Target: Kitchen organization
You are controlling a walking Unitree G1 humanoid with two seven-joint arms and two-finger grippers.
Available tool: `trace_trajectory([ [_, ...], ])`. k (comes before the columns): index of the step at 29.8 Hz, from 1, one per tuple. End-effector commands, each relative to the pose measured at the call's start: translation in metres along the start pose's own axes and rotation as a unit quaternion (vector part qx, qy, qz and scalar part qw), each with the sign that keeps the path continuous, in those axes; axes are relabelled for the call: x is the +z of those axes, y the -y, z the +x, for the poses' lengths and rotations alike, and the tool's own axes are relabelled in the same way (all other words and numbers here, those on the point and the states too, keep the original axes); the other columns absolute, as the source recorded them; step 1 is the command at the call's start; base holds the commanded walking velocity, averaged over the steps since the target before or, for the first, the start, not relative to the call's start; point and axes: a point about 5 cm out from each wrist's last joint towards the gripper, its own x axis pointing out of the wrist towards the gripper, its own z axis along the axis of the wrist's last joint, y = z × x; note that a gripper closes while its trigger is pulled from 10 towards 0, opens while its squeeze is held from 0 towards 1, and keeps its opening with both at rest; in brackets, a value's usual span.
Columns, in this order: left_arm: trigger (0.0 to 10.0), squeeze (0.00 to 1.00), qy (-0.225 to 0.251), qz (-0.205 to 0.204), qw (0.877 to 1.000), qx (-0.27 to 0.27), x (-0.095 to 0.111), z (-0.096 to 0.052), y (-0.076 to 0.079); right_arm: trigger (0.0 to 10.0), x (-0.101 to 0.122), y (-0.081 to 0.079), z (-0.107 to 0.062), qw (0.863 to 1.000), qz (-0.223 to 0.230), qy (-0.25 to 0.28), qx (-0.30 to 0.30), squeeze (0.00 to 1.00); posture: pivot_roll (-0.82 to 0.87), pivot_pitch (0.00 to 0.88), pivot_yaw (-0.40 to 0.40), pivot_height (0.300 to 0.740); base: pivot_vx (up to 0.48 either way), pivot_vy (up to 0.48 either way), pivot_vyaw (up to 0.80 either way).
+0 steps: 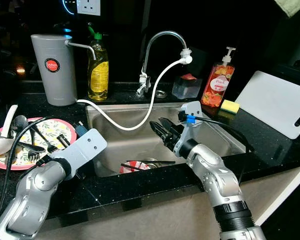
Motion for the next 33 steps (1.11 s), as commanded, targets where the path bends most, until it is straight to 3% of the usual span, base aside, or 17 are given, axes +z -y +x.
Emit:
trace_trajectory([
  [1, 10.0, 0.00, -0.007, -0.007, 1.000, -0.021, -0.0036, 0.0011, 0.0095, 10.0, 0.0033, 0.0028, -0.0014, 1.000, -0.002, 0.008, -0.005, 0.00, 0.09, 0.036, -0.122, 0.740, 0.000, 0.000, 0.00],
  [33, 10.0, 0.00, -0.009, -0.008, 1.000, -0.021, -0.0067, 0.0012, 0.0070, 10.0, 0.0033, 0.0008, 0.0004, 1.000, 0.001, 0.011, -0.005, 0.00, 0.09, 0.032, -0.112, 0.740, 0.000, 0.000, 0.00],
])
